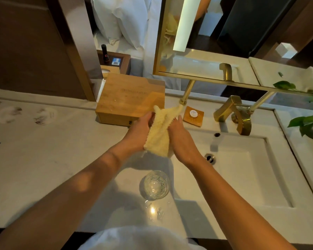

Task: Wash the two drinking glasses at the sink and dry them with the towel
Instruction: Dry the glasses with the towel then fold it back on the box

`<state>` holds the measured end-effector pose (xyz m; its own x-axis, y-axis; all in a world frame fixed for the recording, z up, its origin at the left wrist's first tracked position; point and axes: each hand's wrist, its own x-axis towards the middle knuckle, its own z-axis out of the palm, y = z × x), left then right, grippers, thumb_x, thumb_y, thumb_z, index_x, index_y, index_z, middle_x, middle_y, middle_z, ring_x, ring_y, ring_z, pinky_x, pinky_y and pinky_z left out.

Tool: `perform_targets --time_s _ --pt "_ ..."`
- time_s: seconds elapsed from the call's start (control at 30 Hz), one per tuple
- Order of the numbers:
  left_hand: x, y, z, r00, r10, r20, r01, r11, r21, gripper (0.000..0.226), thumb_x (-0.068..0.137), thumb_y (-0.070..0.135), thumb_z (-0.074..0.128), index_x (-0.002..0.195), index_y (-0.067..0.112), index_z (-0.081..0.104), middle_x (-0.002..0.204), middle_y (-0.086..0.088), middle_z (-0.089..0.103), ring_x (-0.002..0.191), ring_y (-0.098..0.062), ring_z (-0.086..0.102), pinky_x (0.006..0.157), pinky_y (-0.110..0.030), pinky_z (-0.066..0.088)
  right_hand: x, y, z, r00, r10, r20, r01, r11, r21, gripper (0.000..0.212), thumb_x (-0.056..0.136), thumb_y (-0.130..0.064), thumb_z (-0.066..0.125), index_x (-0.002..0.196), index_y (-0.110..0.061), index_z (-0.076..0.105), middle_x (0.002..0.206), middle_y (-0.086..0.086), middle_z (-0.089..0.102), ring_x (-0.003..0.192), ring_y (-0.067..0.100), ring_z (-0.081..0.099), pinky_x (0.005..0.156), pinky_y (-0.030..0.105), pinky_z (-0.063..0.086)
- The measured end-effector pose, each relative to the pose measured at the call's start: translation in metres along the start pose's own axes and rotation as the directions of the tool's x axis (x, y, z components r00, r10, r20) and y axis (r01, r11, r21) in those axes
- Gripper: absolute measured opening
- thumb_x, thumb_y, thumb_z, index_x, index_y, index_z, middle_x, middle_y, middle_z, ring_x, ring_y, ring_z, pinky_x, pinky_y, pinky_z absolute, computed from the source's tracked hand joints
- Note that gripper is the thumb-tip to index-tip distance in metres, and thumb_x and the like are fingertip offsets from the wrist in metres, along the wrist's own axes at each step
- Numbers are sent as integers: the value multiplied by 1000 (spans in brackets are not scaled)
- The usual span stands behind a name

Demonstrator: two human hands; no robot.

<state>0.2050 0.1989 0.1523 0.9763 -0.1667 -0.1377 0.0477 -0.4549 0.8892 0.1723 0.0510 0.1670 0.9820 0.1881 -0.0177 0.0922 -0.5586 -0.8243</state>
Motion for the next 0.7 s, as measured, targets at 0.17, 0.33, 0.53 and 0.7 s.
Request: perform_targets --time_s 0.17,0.33,0.53,0.7 --pt "-12 13 -10 995 69 -68 -51 971 233 35 93 22 65 128 22 60 116 -5 70 104 -24 65 83 -34 52 -18 -17 -10 994 -86 -64 89 995 46 21 91 -42 48 75 -33 58 86 -10 59 82 -2 52 73 32 43" --pt "-33 32 -28 968 240 67 -248 898 364 50 84 25 76 131 19 59 117 -3 70 104 -21 66 86 -39 54 -26 -19 -43 938 -105 331 95 994 49 24 77 -33 70 100 -31 70 105 0 71 102 22 64 93 46 52" --pt "-52 42 -28 869 494 -19 -436 784 442 45 83 33 77 122 18 59 104 -2 69 89 -20 67 73 -44 57 -23 -46 -49 914 -54 402 -47 970 237 39 71 -11 87 104 -24 69 103 -1 75 96 12 71 84 28 59" --pt "-57 47 -33 837 532 130 -532 733 424 54 75 41 82 118 17 59 101 0 67 87 -16 66 70 -42 58 -28 -57 -57 886 -70 459 -2 988 154 34 71 -8 87 94 -24 70 82 -19 73 82 -2 69 68 12 53"
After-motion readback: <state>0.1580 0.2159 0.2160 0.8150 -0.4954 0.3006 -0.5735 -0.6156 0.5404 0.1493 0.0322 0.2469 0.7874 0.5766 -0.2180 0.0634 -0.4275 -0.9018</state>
